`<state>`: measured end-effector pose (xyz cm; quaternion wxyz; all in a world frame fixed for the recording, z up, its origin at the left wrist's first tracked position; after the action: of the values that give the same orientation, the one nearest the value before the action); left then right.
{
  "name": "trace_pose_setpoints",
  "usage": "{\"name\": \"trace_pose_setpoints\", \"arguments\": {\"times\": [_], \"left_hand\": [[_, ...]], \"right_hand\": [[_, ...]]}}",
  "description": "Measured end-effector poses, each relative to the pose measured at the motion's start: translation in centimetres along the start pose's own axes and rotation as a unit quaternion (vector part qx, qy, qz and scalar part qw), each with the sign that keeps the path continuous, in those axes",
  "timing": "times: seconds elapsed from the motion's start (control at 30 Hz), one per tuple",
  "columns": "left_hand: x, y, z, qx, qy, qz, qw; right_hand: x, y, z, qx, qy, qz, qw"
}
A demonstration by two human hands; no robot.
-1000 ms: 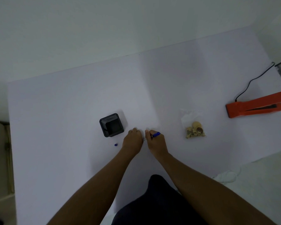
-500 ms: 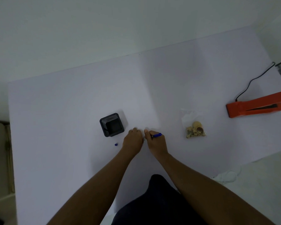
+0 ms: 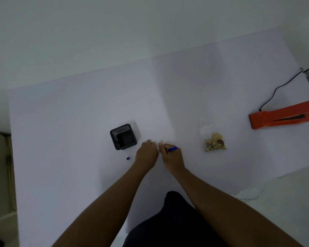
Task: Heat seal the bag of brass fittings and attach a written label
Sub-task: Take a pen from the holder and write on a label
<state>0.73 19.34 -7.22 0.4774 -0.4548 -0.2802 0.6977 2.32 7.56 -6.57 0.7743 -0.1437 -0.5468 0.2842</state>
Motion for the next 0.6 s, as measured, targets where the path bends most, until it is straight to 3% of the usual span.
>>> {"name": "trace_pose_setpoints", "arguments": {"times": [0.6], "left_hand": [[0.03,-0.05,-0.04,-0.004,0.000,0.003,1.000]], "right_hand": [[0.08,0.08,-0.25,-0.001,-0.026,0.011,1.000]]}}
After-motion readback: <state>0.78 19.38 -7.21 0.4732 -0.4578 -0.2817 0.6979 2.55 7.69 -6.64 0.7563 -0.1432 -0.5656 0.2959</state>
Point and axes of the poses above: each hand's wrist, its own z-axis away from the middle knuckle, its own y-axis out of the palm, x = y × z, the point moved 8 cm from there along -z, towards the middle knuckle, and after that the axes turned 4 degrees about y, right-handed, at the moved point
